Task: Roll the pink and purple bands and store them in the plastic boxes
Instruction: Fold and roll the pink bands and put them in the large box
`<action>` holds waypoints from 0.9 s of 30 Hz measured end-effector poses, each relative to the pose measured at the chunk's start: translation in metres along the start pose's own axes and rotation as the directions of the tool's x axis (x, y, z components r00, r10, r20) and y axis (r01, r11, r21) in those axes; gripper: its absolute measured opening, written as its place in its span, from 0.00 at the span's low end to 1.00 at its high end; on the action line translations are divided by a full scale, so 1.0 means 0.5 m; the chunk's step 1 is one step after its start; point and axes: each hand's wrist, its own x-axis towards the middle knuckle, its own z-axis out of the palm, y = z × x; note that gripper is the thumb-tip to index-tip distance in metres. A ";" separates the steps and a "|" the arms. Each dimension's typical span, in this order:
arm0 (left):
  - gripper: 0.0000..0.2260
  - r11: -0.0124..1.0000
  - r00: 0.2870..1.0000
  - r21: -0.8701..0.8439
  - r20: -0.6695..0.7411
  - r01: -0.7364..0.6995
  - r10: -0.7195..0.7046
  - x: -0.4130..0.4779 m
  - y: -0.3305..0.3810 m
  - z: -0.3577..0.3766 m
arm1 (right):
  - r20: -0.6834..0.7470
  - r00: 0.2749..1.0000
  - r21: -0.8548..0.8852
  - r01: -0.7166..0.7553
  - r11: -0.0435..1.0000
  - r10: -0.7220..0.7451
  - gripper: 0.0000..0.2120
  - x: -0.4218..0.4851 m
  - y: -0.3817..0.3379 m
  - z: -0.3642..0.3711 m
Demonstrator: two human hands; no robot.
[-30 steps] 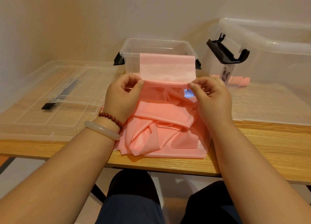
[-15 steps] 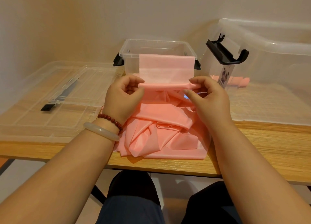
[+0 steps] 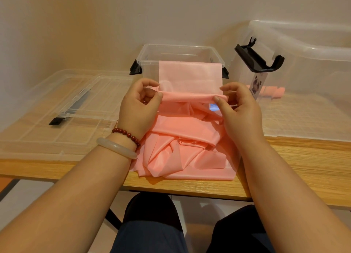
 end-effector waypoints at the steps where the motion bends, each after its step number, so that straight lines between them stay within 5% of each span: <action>1: 0.11 1.000 1.000 0.001 0.005 -0.010 0.010 0.000 0.001 -0.001 | -0.001 1.000 0.015 -0.006 1.000 0.006 0.07 -0.001 -0.001 0.000; 8: 0.07 0.998 0.994 0.032 0.085 0.062 -0.065 -0.003 0.000 0.001 | 0.003 1.000 -0.013 -0.013 1.000 0.013 0.06 0.002 0.000 0.003; 17: 0.04 0.978 0.997 0.192 0.024 -0.076 0.072 0.006 -0.010 0.001 | 0.013 1.000 -0.073 0.028 0.997 -0.027 0.05 0.004 0.003 0.002; 27: 0.07 0.999 0.999 0.044 0.022 -0.029 0.028 0.001 -0.005 0.001 | 0.006 1.000 -0.038 0.013 0.999 -0.013 0.07 -0.003 -0.004 0.006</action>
